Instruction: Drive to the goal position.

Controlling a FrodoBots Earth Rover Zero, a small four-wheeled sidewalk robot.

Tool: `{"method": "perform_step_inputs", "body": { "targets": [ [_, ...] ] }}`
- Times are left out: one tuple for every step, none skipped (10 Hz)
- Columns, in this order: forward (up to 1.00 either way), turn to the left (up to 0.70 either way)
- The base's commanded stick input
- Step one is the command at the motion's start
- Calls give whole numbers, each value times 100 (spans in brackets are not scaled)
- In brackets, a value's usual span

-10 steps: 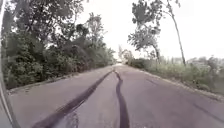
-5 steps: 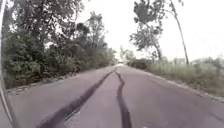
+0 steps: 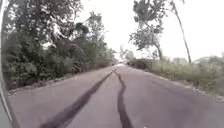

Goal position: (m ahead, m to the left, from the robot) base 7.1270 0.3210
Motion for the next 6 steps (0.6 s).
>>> {"method": "perform_step_inputs", "body": {
  "targets": [
    [70,-8],
    [70,-7],
    [70,-2],
    [70,-1],
    [70,-1],
    [70,0]
  ]
}}
